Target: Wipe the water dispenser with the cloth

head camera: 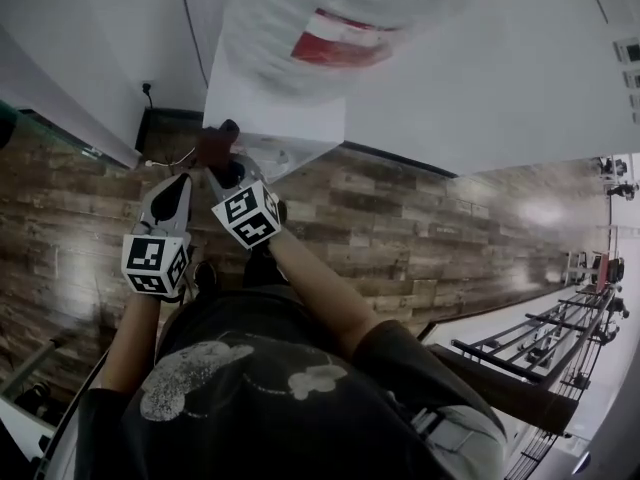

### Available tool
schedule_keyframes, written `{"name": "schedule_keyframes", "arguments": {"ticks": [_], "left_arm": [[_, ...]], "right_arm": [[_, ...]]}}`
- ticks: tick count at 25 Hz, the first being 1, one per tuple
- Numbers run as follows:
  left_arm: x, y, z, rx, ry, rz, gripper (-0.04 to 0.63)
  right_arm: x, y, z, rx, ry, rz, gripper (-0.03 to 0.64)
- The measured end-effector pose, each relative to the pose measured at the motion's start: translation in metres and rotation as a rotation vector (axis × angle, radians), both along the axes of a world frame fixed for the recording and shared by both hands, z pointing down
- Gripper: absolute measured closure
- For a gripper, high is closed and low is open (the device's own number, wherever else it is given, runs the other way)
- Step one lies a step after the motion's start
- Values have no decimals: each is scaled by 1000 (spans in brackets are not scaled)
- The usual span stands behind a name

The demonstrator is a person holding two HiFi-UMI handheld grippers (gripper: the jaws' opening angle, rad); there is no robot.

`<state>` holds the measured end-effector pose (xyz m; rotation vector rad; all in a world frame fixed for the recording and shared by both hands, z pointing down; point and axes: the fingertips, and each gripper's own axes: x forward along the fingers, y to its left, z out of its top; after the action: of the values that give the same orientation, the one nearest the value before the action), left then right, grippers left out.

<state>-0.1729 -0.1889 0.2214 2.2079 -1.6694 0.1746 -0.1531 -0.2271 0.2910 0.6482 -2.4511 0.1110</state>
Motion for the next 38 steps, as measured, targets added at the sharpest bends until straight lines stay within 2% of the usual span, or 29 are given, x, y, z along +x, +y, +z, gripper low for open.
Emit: {"name": "schedule_keyframes", "arguments": {"ticks": [6,10,26,29,32,38], "left_arm": [[6,-19,12,-36,-3,-35,577],[23,-34,16,-47,-8,-26,577],[133,-70,22,-54,-17,105,577],[149,-75,22,-40,-31,126,577],[147,-76,22,-34,-45,110,577],[127,-64,12,-11,-37,87,577]], "right_arm": [[19,-20,8,-23,10,2,555],[46,-30,6,-43,-11,43,555],[233,-69,11,-98,-81,373,555],[261,-77,14,-80,-77,418,555],[276,-77,13,-33,-52,415,555],[278,-87,4,-44,-227,535,555]]}}
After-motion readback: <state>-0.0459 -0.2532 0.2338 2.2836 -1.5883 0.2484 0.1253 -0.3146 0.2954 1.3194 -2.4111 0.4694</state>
